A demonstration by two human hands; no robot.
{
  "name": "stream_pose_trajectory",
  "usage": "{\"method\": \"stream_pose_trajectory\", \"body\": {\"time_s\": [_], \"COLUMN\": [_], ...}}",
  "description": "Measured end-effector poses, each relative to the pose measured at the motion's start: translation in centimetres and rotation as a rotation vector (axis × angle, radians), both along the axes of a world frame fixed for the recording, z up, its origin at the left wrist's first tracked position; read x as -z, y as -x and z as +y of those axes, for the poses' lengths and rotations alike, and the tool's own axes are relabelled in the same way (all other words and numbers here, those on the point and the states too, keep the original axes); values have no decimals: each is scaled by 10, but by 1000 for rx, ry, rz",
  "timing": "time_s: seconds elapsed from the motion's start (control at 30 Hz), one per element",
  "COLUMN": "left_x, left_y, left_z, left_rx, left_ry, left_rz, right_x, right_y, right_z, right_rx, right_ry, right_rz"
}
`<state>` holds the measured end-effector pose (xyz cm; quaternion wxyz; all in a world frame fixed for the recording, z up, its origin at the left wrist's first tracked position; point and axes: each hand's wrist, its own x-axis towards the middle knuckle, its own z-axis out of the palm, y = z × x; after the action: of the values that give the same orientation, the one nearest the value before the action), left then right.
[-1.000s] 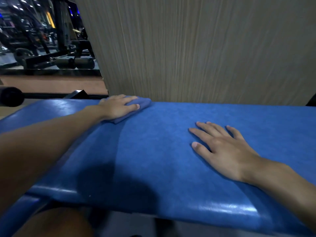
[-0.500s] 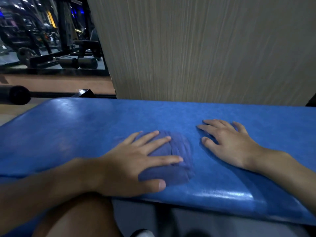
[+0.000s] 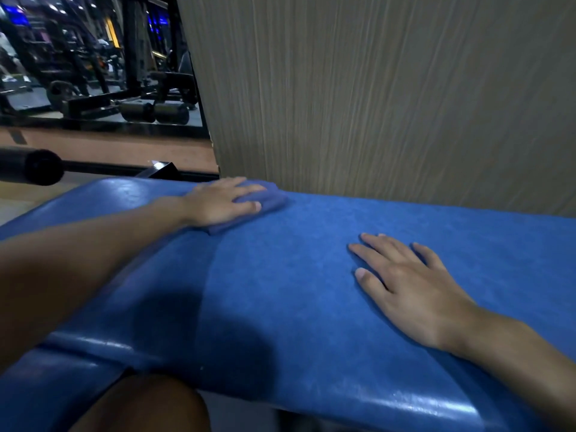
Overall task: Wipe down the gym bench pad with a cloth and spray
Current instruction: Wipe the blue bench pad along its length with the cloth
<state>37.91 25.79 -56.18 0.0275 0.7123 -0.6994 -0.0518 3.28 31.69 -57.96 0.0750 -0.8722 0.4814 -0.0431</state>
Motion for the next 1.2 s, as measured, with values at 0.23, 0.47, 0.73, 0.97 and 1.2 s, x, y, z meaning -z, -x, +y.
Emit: {"method": "stream_pose_trajectory", "body": {"time_s": [0.23, 0.47, 0.73, 0.97, 1.2], "left_x": [7, 8, 6, 10, 9], "left_y": [4, 64, 54, -27, -44], "left_z": [10, 142, 137, 23, -12], "left_rx": [-30, 389, 429, 124, -36], "left_ry": [1, -33, -56, 5, 8], "left_rz": [-63, -165, -82, -42, -81], "right_x": [1, -3, -11, 1, 3], "right_y": [-2, -4, -27, -42, -43], "right_z": [0, 3, 5, 5, 5], "right_rx": [4, 20, -17, -76, -76], "right_ry": [25, 3, 17, 6, 29], "right_rz": [6, 16, -79, 21, 34]}}
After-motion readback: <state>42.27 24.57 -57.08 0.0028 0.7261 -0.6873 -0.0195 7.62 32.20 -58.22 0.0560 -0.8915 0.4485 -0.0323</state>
